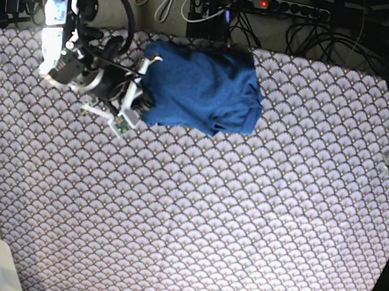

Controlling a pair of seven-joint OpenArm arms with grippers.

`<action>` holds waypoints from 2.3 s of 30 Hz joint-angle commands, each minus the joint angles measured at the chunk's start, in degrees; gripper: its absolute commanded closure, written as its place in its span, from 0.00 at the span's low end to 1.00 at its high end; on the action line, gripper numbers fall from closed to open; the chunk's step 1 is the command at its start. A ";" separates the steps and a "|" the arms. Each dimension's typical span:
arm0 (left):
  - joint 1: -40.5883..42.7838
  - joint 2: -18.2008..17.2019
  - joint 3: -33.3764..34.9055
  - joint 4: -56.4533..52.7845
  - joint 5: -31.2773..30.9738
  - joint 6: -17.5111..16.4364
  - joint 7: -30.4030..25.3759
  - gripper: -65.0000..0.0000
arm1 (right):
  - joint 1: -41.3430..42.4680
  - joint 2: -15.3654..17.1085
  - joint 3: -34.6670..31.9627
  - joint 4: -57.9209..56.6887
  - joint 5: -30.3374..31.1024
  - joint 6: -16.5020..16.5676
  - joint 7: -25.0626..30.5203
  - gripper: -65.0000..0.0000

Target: Fold the T-shirt properly

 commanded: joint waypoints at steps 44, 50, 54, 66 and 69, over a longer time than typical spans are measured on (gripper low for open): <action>-0.84 5.62 35.03 2.99 -21.99 0.31 -0.97 0.22 | -1.53 3.37 9.30 8.85 0.65 0.36 -0.26 0.75; -0.67 5.97 39.34 2.72 -14.17 0.31 -0.97 0.22 | -2.32 3.46 9.30 8.94 0.65 0.36 -0.26 0.73; -0.67 6.06 41.98 1.32 -10.47 0.31 -1.06 0.22 | -2.32 3.46 9.30 8.94 0.65 0.36 -0.26 0.73; -2.69 9.75 43.91 -7.74 -10.30 0.31 -1.68 0.22 | -2.32 3.46 9.30 8.94 0.65 0.36 -0.26 0.74; -4.36 10.01 45.93 -7.83 -10.30 0.31 -1.68 0.22 | -2.32 3.46 9.30 8.94 0.65 0.36 -0.26 0.74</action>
